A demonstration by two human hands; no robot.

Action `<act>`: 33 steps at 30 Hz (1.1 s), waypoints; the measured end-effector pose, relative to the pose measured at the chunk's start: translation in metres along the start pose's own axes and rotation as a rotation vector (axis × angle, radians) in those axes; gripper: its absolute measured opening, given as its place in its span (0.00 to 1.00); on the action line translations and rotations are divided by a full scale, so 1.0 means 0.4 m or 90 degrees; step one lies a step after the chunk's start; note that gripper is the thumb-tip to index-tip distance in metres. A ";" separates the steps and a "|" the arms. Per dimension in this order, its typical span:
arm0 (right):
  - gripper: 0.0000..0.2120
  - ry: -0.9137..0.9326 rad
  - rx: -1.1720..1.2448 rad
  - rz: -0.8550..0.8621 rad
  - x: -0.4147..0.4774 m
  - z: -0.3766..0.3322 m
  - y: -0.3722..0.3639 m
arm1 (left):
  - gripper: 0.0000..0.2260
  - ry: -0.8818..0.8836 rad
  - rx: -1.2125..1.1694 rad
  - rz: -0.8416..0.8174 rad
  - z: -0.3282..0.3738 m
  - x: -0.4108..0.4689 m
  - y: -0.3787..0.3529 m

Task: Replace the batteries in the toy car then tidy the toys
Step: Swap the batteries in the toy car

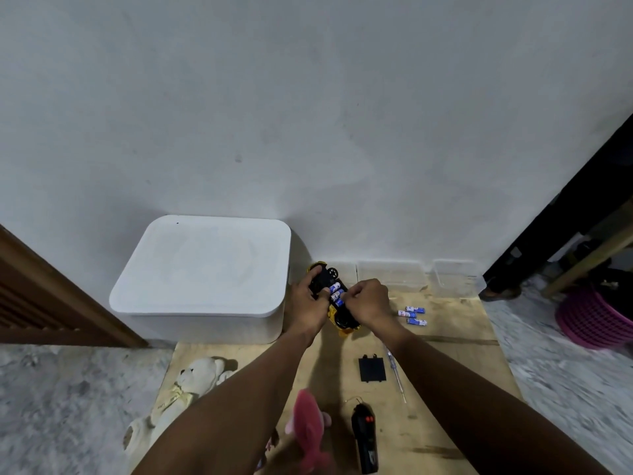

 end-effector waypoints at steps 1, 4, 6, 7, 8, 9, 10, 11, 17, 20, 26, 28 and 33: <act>0.05 -0.005 0.002 -0.002 0.000 0.002 -0.001 | 0.24 -0.001 -0.001 0.007 0.004 -0.005 0.002; 0.07 -0.023 0.021 -0.027 0.005 0.004 -0.006 | 0.22 0.000 -0.023 0.023 0.020 -0.021 0.014; 0.08 -0.030 0.021 -0.046 0.010 0.002 -0.011 | 0.21 0.007 -0.064 0.023 0.026 -0.029 0.019; 0.09 -0.032 0.017 -0.051 0.012 -0.001 -0.013 | 0.22 0.010 -0.086 0.021 0.029 -0.031 0.021; 0.09 -0.033 0.015 -0.057 0.013 -0.004 -0.014 | 0.23 0.014 -0.103 0.017 0.032 -0.032 0.022; 0.10 -0.032 0.012 -0.061 0.013 -0.007 -0.014 | 0.23 0.014 -0.117 0.013 0.033 -0.032 0.023; 0.11 -0.033 0.011 -0.065 0.012 -0.009 -0.014 | 0.24 0.013 -0.125 0.007 0.035 -0.032 0.024; 0.12 -0.032 0.010 -0.066 0.011 -0.010 -0.013 | 0.24 0.011 -0.127 0.002 0.037 -0.032 0.026; 0.11 -0.005 0.063 -0.008 0.008 -0.001 0.003 | 0.22 0.015 -0.126 -0.023 0.046 -0.031 0.029; 0.10 -0.010 0.116 0.010 0.005 0.003 0.014 | 0.22 0.024 -0.125 -0.036 0.055 -0.027 0.029; 0.09 -0.037 0.240 0.016 0.011 0.013 0.038 | 0.21 0.046 -0.191 -0.061 0.086 -0.044 0.039; 0.08 -0.008 0.291 0.023 0.012 0.008 0.056 | 0.20 0.057 -0.197 -0.063 0.092 -0.048 0.041; 0.04 0.009 0.455 -0.024 0.015 -0.016 0.089 | 0.19 0.079 -0.207 -0.088 0.116 -0.059 0.047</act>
Point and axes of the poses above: each hand's wrist, its own x-axis towards the middle knuckle, its own y-axis out of the back of the hand, z = x × y, the point moved 3 cm from there along x, towards the middle knuckle, and after that the axes turned 7 degrees about x, right-handed, at the moved point
